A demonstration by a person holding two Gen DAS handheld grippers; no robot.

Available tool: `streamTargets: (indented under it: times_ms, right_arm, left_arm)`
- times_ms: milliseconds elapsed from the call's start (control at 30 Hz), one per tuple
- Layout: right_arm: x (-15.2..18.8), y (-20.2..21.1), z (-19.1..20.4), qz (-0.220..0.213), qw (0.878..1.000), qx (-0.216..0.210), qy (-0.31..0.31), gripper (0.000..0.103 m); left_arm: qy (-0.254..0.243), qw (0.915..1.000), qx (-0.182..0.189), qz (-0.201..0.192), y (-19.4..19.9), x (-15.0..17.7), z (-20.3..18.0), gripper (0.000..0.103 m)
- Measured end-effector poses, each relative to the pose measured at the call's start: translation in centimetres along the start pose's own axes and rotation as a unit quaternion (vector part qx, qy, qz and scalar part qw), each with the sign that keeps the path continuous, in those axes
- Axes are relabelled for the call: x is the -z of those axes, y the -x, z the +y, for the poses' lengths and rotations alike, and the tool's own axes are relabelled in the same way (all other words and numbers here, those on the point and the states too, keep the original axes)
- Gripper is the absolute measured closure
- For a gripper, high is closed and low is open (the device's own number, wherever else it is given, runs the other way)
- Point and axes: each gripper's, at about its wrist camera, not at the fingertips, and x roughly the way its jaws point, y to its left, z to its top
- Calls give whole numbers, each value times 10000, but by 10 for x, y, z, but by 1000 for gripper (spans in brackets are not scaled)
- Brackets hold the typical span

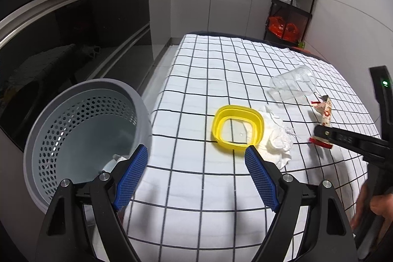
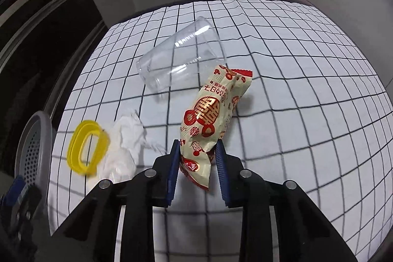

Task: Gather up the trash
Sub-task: 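Grasp the yellow lid with the left gripper while the right gripper holds the wrapper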

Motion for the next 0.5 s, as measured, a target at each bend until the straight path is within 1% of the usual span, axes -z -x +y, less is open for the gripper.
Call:
streamTargets:
  times_ms: [133, 267, 400, 500]
  right_arm:
    - [10, 25, -22, -71, 9995, -247, -184, 75]
    - [17, 42, -33, -207, 9983, -454, -295, 75]
    - [20, 45, -37, -236, 9973, -591, -363, 75]
    - [20, 42, -38, -201, 9970, -647, -366, 75]
  left_arm:
    - [-21, 9999, 119, 96, -9, -2, -9, 22]
    - [-29, 9988, 370, 309, -26, -8, -22, 22]
    - [-120, 9976, 528, 437, -41, -14, -33, 22]
    - [-108, 9967, 601, 533, -52, -18, -38, 20]
